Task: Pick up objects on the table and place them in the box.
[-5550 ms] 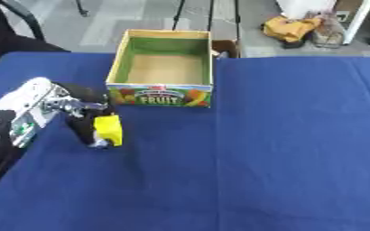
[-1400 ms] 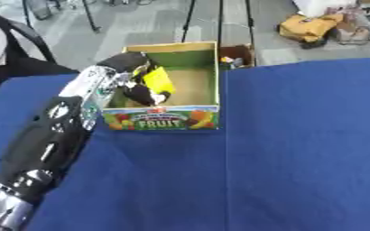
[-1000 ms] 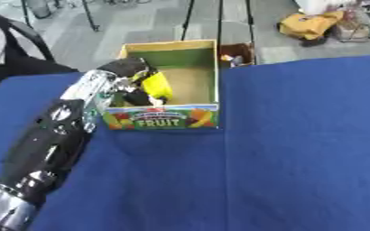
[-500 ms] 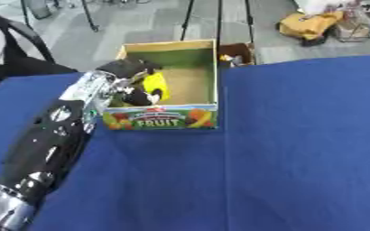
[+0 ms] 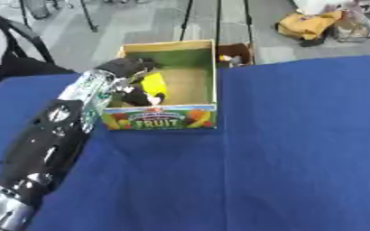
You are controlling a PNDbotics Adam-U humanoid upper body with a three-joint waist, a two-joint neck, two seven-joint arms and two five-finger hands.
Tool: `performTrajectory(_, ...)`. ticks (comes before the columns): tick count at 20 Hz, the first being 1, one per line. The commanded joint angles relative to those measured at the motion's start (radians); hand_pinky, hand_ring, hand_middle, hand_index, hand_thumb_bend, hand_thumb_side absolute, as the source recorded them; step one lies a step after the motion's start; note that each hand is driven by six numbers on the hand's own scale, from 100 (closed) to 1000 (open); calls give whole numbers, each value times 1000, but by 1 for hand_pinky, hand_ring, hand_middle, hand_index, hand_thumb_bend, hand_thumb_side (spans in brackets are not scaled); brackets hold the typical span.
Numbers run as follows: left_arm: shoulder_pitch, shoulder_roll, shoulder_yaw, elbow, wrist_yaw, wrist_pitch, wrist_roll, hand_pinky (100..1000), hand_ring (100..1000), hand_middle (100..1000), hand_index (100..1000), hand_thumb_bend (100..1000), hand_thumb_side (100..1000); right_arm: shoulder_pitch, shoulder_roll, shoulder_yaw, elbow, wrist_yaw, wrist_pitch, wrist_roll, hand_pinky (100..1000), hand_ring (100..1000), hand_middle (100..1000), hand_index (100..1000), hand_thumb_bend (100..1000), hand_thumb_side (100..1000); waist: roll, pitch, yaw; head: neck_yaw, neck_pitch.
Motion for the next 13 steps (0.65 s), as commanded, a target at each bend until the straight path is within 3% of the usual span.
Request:
performTrajectory(1, -12, 30, 11, -42, 13, 0, 13, 794, 912, 935, 1000, 220, 601, -3, -12, -5, -15, -8, 1, -3, 741, 848, 588, 841, 100, 855, -3, -42, 5, -7, 0)
performTrajectory(7, 12, 65, 0, -178, 80, 12, 14, 786, 901, 915, 1000, 161, 608, 16, -15, -9, -15, 1, 5, -7, 742, 848, 593, 841, 100, 852, -1, -75, 29, -30, 27)
performTrajectory(13, 100, 127, 19, -433, 299, 85, 4, 770, 875, 891, 1000, 158, 590, 42, -9, -11, -15, 13, 4, -16, 744, 848, 602, 842, 100, 844, 4, -121, 58, -69, 57)
